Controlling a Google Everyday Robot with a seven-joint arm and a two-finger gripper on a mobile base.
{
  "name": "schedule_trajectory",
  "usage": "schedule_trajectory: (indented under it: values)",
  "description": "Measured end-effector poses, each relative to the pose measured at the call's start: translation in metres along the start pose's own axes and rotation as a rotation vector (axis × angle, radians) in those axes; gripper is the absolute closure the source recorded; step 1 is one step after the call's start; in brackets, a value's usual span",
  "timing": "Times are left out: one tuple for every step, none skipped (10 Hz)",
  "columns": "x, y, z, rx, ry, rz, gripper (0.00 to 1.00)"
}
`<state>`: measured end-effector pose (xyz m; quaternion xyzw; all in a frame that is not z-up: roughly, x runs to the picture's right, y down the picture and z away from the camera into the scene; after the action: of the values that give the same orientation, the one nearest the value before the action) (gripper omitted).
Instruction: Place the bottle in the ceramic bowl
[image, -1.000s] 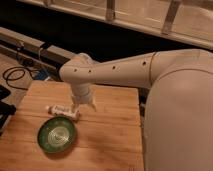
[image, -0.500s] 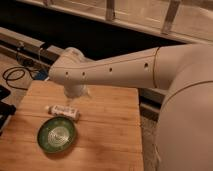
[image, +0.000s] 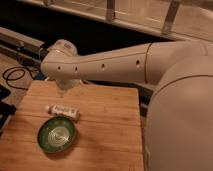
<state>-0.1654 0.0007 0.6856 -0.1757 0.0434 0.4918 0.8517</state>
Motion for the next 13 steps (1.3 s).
schedule_trajectory:
  values:
    - [0.0, 0.0, 0.0, 0.0, 0.0, 0.0, 0.35]
    - [0.0, -0.001, -0.001, -0.005, -0.004, 0.007, 0.35]
    - [-0.002, -0.002, 0.0, -0.013, -0.01, 0.014, 0.35]
    - [-0.006, -0.005, 0.003, -0.022, -0.017, 0.015, 0.35]
    - [-0.015, -0.004, 0.008, -0.036, -0.02, 0.001, 0.35]
    - [-0.03, 0.002, 0.02, -0.056, -0.017, -0.028, 0.35]
    - [-0.04, 0.011, 0.034, -0.079, -0.007, -0.056, 0.35]
    - [-0.045, 0.019, 0.05, -0.104, 0.01, -0.076, 0.35]
    - [-0.047, 0.027, 0.068, -0.128, 0.027, -0.093, 0.35]
    - [-0.046, 0.033, 0.09, -0.154, 0.053, -0.108, 0.35]
    - [-0.043, 0.04, 0.102, -0.177, 0.073, -0.117, 0.35]
    - [-0.042, 0.045, 0.112, -0.198, 0.089, -0.122, 0.35]
    - [-0.042, 0.043, 0.112, -0.197, 0.089, -0.12, 0.35]
